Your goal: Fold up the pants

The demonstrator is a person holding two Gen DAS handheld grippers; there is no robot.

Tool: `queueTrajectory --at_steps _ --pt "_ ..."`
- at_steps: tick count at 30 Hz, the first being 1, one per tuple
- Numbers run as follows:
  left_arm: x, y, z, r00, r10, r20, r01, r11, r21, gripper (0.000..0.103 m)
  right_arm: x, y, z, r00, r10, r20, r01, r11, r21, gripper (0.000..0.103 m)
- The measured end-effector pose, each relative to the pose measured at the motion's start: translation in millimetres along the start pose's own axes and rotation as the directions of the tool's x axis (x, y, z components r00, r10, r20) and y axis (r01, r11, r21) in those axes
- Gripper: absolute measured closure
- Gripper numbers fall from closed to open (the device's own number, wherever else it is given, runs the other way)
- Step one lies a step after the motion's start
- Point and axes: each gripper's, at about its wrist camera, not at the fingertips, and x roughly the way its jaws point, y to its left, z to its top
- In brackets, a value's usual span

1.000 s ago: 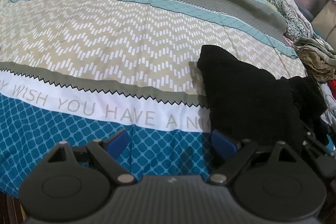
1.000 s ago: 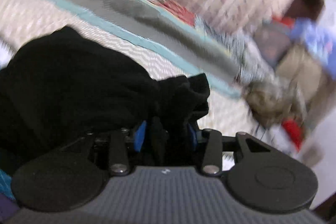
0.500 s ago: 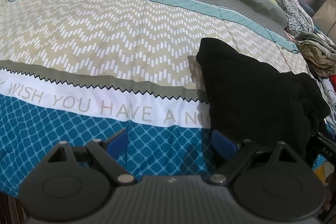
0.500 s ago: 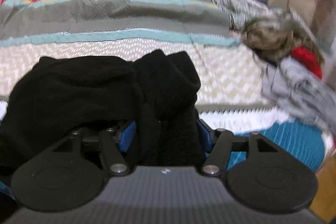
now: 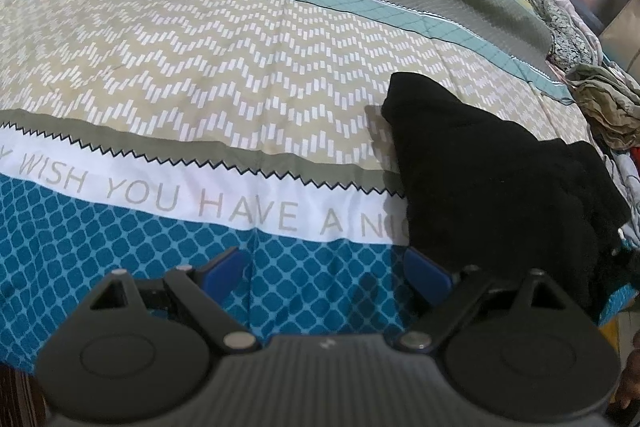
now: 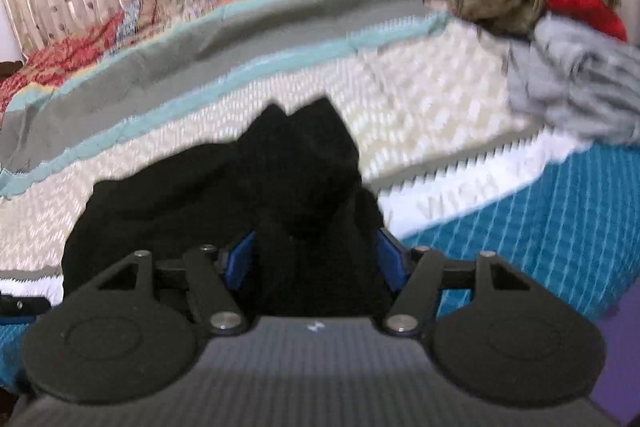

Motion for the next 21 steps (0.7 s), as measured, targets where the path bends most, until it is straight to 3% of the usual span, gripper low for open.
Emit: queueTrajectory --at_steps 2,4,6,9,11,13,15,16,17,21 --pt "-0.2 -2.2 -0.6 1.0 -0.005 0.0 0.005 1.0 0.007 0.012 1.3 3.2 -5.0 1.0 -0.014 -0.018 0.014 1.0 0.008 0.058" --pt "-0.4 -5.3 -1.3 1.0 -0.007 0.0 0.007 1.0 0.022 0.012 -5.1 12.8 -5.6 1.0 -0.029 0.008 0.029 0.999 -0.04 0.071" --pt "-0.9 -6.5 -1.1 1.0 -0.01 0.001 0.01 1.0 0.024 0.012 -10.7 29.3 -7.2 0.997 -0.068 0.042 0.073 0.99 -0.119 0.072" --pt "-2.7 -5.5 -1.0 1.0 -0.012 0.005 0.012 1.0 0.02 0.012 -11.4 45.6 -13.6 0.994 -0.083 0.07 0.096 0.973 -0.211 0.067" --pt "-3.8 -3.6 -0.9 1.0 -0.009 0.006 0.009 1.0 0.017 0.012 -10.3 44.2 -13.0 0.998 -0.039 0.046 0.048 0.979 -0.197 0.041" --pt "-5.5 -1.1 -0.9 1.0 -0.009 0.008 0.009 1.0 0.009 0.012 -5.0 32.5 -8.5 1.0 0.001 0.014 0.0 0.992 -0.123 0.038" --pt "-6.9 0.3 -0.7 1.0 -0.01 0.01 0.01 1.0 0.002 0.012 4.7 13.9 -0.8 0.999 0.03 -0.029 -0.031 0.999 -0.029 0.044" --pt "-8.1 0.6 -0.5 1.0 -0.012 0.012 0.012 1.0 0.002 0.012 7.0 5.0 2.1 0.998 0.042 -0.045 -0.04 0.999 0.025 0.065" --pt "-9.2 0.5 -0.2 1.0 -0.015 0.015 0.015 1.0 0.002 0.012 5.7 -2.5 6.0 0.997 0.057 -0.056 -0.053 0.996 0.07 0.075" --pt "-16.0 3.5 4.5 0.998 -0.053 0.032 0.054 0.998 -0.017 0.012 -21.5 0.1 14.3 0.981 0.188 -0.037 -0.18 0.97 0.165 0.082"
